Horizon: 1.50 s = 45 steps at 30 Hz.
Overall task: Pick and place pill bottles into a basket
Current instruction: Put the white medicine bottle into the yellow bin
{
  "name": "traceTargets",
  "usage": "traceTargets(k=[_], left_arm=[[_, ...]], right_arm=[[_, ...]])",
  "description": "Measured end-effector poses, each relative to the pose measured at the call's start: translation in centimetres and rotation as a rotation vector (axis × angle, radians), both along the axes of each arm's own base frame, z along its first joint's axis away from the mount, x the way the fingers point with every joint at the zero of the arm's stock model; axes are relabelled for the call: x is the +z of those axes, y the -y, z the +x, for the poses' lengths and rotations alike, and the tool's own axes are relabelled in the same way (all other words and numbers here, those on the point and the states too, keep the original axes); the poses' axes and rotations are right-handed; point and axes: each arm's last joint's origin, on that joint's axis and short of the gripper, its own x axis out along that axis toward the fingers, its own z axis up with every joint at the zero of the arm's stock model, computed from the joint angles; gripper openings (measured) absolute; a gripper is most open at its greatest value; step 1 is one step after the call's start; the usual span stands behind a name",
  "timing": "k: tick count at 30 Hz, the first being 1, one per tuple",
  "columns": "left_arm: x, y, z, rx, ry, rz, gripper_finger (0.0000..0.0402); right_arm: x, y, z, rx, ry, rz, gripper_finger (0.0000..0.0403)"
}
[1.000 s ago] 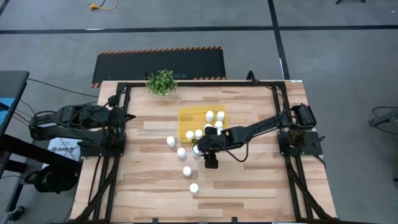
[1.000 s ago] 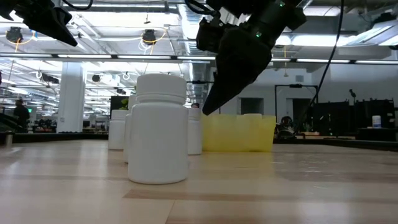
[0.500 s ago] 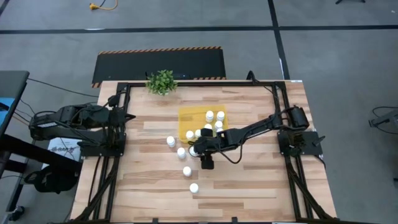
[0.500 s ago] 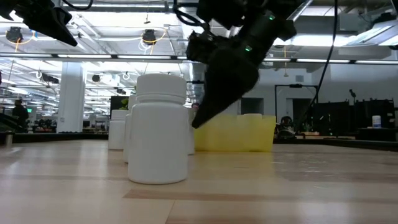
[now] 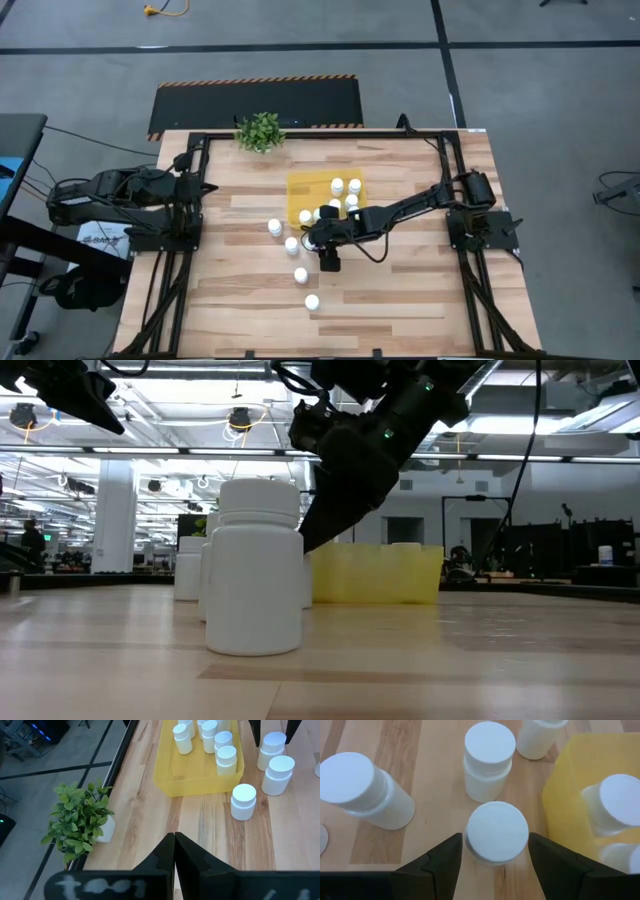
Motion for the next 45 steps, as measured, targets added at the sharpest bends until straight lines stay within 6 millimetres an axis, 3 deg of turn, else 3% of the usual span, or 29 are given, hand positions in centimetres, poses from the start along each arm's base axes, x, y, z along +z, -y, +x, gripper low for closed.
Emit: traceTargets(k=[7,16,27,31,36,40,45], left_arm=[[0.0,0.0,0.0,0.000,0.000,0.000,0.0000],[0.0,0.0,0.0,0.000,0.000,0.000,0.0000],[0.0,0.0,0.0,0.000,0.000,0.000,0.0000],[0.0,0.0,0.0,0.000,0.000,0.000,0.0000],[0.0,0.0,0.0,0.000,0.000,0.000,0.0000],[0.0,0.0,0.0,0.000,0.000,0.000,0.0000],[0.0,0.0,0.0,0.000,0.000,0.000,0.0000]], right_arm=[[0.1,0.0,0.2,0.012,0.021,-0.007,0.0213],[0.2,0.0,0.2,0.010,0.029,-0.007,0.0148],[0.9,0.0,0.2,-0.011,0.010,0.007,0.0167],[2.3,0.0,0.2,-0.011,0.015,0.008,0.0147],[4.7,0.0,-0.2,-0.010,0.030,0.010,0.0153],[7.1,0.5,-1.2,-0.010,0.063,0.012,0.0164],[9.7,1.6,-2.4,-0.029,0.104,0.011,0.0149]])
